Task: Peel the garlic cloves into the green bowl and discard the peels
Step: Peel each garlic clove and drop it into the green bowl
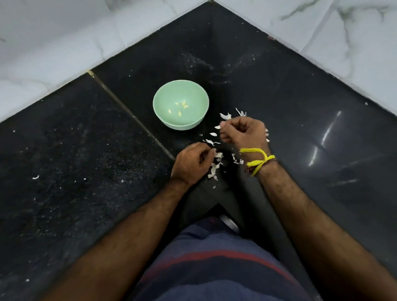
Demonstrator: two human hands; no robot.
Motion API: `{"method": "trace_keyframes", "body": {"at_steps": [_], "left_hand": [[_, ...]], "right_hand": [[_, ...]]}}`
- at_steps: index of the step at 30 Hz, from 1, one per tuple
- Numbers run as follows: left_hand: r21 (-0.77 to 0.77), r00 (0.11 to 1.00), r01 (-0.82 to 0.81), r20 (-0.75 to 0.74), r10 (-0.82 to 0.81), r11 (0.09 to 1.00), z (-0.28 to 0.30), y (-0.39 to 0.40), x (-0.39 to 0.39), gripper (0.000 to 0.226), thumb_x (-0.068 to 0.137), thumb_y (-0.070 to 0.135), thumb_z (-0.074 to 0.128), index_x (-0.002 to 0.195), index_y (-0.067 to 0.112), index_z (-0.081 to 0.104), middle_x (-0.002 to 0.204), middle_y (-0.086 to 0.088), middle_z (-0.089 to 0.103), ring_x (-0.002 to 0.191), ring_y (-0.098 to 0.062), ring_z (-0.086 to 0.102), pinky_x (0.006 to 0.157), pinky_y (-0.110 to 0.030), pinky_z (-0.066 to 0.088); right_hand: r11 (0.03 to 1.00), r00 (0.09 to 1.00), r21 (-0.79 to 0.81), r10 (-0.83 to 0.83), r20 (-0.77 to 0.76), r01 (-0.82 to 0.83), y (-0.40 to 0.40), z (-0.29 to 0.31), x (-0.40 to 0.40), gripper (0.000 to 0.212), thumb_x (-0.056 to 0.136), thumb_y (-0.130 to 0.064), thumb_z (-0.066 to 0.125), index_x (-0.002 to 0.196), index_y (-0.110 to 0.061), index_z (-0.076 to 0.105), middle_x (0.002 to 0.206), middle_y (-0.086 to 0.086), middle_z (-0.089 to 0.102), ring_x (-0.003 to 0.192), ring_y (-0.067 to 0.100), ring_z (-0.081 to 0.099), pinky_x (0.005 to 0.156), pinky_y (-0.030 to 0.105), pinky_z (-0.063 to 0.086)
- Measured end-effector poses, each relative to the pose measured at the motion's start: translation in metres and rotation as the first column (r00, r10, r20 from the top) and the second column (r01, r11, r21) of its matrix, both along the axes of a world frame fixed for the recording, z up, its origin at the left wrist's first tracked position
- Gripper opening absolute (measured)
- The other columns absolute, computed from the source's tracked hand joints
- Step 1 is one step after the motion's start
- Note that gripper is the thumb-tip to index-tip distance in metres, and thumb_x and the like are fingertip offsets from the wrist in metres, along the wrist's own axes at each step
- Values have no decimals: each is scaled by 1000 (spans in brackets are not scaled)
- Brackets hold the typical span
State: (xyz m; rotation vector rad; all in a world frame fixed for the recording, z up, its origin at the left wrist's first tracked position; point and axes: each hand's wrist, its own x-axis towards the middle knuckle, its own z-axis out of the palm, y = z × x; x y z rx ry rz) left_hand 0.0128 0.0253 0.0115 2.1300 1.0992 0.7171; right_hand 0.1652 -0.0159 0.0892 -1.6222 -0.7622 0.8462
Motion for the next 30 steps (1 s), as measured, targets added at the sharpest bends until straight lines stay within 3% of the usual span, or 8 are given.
{"method": "trace_keyframes", "body": {"at_steps": [6,10,12,18,21,25,30], "left_hand": [[4,1000,-2,-18,2,1000,-7,1,1,19,90,31,65,79,16,63,77,0,63,73,-21,59,67,-36,51],[5,1000,-1,-8,1,1000,-7,1,2,14,87,26,71,79,17,64,76,3,63,72,-19,59,67,-35,51],[1,1000,2,1,-2,1000,-7,2,1,14,86,25,73,80,16,64,74,4,62,72,-17,59,66,-35,51],[49,1000,9,15,-10,999,-8,3,1,25,92,29,64,72,15,59,70,3,56,68,-16,53,60,-35,49],[41,999,12,42,-14,999,-9,1,1,24,87,35,58,76,14,64,73,2,62,72,-19,59,64,-37,53],[-30,999,17,47,-16,999,-6,1,-2,15,83,24,72,80,15,60,75,3,62,68,-18,56,66,-38,52],[20,999,15,51,-16,1000,0,-2,-3,24,87,36,68,77,17,58,69,7,59,62,-13,53,62,-33,50]], "right_hand": [[996,959,22,75,273,-84,76,19,-13,12,78,-21,78,75,-11,72,65,6,71,61,23,67,65,39,60],[971,853,-96,236,465,-217,122,28,-21,6,76,-8,78,80,-12,76,70,-4,69,68,13,67,79,32,59],[961,846,-143,276,457,-236,131,29,-22,11,79,-1,73,85,-8,77,71,-1,69,70,14,69,82,35,60],[996,936,-22,87,341,-85,101,28,-6,14,81,-5,67,79,-17,74,69,5,72,65,18,72,73,40,61],[1000,955,-5,21,295,-20,68,22,2,11,85,-16,68,76,-22,71,67,3,71,63,17,70,67,35,60],[983,950,-52,-155,272,175,14,0,19,23,84,-31,71,70,-14,71,63,2,71,60,19,68,63,40,60],[928,914,-149,-291,282,342,-40,-19,42,11,78,-18,73,69,-22,70,65,-1,69,61,17,65,70,47,60]]}}
